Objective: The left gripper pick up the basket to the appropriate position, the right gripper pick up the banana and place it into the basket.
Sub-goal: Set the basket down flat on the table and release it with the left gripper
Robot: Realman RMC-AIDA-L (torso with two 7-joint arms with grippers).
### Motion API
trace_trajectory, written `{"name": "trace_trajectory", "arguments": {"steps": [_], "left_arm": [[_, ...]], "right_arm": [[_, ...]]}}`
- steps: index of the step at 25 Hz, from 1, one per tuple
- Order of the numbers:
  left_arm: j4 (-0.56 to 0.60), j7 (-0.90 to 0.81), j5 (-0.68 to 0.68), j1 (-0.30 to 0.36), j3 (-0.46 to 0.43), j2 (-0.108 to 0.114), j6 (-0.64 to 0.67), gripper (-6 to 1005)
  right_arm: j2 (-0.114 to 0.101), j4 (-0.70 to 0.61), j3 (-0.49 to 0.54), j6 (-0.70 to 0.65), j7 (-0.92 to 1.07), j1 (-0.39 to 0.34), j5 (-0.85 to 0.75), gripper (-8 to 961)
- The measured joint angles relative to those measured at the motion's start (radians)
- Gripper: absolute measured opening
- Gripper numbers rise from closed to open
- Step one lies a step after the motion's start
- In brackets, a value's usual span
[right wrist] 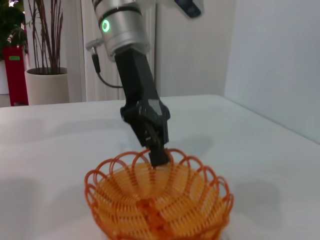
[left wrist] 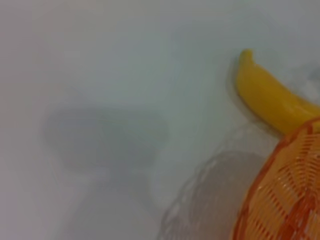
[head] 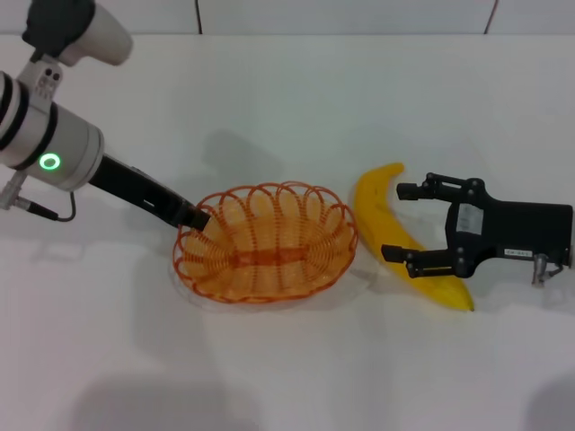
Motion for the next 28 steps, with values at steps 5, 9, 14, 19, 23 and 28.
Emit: {"name": "trace_trajectory", "arguments": {"steps": [5, 9, 14, 19, 23, 28], "left_arm": [[-0.012, -0.007, 0.033, -0.009, -0.003, 0.003, -0.005, 49], [-0.014, -0.007, 0.040, -0.017, -0.001, 0.003, -0.012, 49], [-0.024, -0.002, 0.070, -0.038, 0.007, 0.004, -0.013, 49], [-0.038, 0.007, 0.077, -0.052, 0.010, 0.002, -0.014, 52], [-0.040, 0.010, 0.076, -0.055, 0.009, 0.000, -0.015, 54], [-0.041, 0.012, 0.076, -0.061, 0.009, 0.000, -0.026, 57]], "right_arm": [[0.000, 0.000, 0.000, -0.001, 0.000, 0.008, 0.000, 893], [0.000, 0.000, 0.000, -0.001, 0.000, 0.011, 0.000, 893], [0.000, 0.000, 0.000, 0.000, 0.000, 0.019, 0.000, 893], [0.000, 0.000, 0.000, 0.000, 0.000, 0.022, 0.000, 893], [0.000, 0.000, 0.000, 0.000, 0.000, 0.022, 0.000, 893], [0.000, 0.000, 0.000, 0.000, 0.000, 0.023, 0.000, 893]]}}
